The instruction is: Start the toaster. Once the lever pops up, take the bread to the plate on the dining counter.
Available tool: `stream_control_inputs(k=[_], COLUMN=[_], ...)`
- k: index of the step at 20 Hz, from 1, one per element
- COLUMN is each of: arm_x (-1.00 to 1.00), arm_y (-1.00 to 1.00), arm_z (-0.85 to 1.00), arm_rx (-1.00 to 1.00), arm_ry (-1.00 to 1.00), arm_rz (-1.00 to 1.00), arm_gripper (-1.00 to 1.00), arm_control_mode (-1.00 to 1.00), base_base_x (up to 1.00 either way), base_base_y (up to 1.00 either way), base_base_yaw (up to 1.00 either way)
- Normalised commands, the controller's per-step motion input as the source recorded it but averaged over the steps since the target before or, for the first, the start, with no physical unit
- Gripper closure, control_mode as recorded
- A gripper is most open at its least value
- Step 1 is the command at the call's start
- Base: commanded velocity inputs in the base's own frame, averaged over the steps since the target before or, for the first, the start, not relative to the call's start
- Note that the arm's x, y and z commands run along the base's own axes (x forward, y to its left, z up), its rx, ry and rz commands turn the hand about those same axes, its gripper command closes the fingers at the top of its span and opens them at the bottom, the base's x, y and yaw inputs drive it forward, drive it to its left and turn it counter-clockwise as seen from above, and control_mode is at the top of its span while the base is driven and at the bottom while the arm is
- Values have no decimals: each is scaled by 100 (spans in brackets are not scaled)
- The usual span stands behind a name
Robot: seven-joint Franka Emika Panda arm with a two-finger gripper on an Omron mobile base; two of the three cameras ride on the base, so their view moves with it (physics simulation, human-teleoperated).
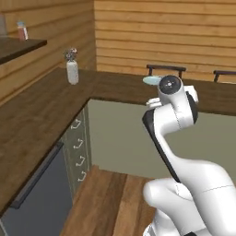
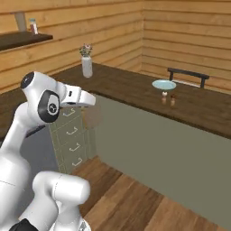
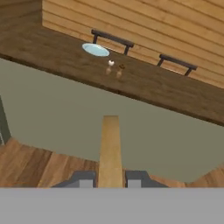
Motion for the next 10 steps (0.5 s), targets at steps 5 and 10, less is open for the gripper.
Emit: stream_control_inputs(k=[5,10], arm_x=[0,0], arm_y=[0,0], arm_z=[0,0], arm_rx=[0,0], arm_ry=[0,0], arm_rz=[0,0], arm_gripper=[100,100], arm_control_mode=[100,100], base_base_x=[79,77], base_base_y=[23,40], base_base_yaw=[-40,-32])
